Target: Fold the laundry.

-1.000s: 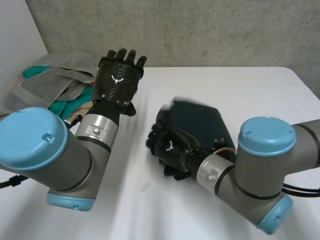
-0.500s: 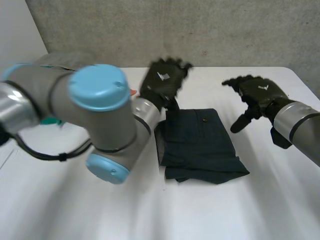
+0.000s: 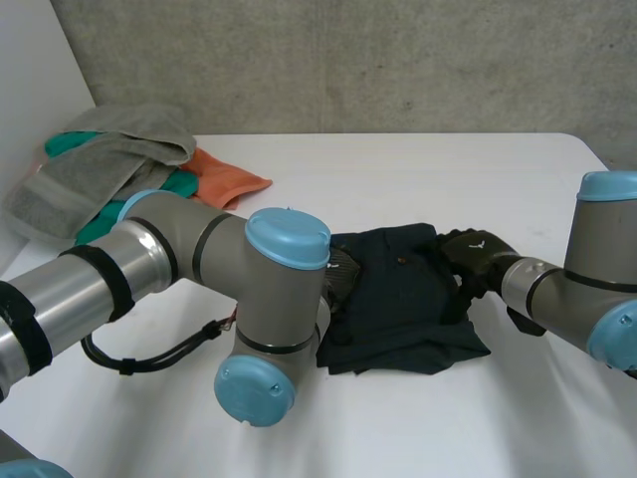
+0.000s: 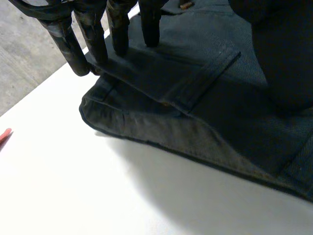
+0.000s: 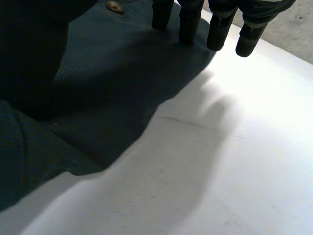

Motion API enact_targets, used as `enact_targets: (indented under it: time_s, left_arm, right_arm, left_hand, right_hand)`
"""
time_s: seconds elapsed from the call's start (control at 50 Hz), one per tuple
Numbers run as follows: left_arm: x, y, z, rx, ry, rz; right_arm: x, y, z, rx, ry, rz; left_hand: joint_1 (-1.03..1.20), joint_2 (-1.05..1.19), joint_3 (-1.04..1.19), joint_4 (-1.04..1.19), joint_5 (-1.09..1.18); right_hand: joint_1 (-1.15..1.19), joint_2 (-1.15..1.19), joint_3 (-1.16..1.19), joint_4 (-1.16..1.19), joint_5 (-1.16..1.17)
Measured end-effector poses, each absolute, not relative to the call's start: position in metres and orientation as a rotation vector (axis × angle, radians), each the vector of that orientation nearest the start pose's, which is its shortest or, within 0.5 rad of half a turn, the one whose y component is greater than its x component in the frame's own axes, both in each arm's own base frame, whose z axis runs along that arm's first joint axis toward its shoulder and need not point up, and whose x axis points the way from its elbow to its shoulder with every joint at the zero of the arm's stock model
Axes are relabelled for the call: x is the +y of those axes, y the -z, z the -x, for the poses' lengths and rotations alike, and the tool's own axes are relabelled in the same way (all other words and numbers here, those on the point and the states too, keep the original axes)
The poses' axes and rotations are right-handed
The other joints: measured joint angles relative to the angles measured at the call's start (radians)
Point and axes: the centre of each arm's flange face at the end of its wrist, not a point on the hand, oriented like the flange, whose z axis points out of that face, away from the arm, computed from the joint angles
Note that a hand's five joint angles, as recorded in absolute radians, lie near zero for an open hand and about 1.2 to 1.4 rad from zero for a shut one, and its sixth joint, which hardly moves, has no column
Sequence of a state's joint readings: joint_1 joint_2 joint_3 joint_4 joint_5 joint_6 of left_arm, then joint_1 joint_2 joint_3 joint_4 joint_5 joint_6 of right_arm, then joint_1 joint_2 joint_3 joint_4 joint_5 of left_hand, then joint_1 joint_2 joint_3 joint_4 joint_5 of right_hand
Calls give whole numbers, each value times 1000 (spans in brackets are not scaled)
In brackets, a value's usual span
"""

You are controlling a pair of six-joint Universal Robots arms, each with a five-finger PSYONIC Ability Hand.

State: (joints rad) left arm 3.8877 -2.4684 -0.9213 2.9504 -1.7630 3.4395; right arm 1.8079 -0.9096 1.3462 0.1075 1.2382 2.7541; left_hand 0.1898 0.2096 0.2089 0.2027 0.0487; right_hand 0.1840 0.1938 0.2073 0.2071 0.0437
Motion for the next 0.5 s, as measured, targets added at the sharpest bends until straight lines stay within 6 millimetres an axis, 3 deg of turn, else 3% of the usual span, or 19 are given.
enact_targets:
  time_s: [0.1,0.22,0.28,0.3,0.38,0.5]
  left_arm:
    - [-214,-143,401,2407,1758,-1339]
    - [-212,-195,402,2361,1969,-1300]
    - [-212,-213,402,2345,2053,-1288]
    - [-213,-230,402,2331,2134,-1283]
    - [-215,-259,399,2316,2286,-1321]
    - [-210,-277,401,2356,2399,-1536]
  right_arm:
    - [-327,-150,-241,2333,1515,1003]
    - [-316,-185,-231,2325,1620,925]
    - [-310,-191,-225,2343,1632,871]
    - [-305,-193,-218,2367,1632,812]
    - [-289,-185,-204,2423,1559,690]
    - [-266,-161,-201,2408,1402,618]
  left_hand:
    - [0,0,0,0,0]
    - [0,0,0,0,-1]
    - [0,0,0,0,-1]
    - [0,0,0,0,-1]
    - [0,0,0,0,-1]
    - [0,0,0,0,-1]
  right_hand:
    - [0,0,0,0,-1]
    - [0,0,0,0,-1]
    - [0,0,0,0,-1]
    - [0,0,0,0,-1]
    - [0,0,0,0,-1]
    - [0,0,0,0,-1]
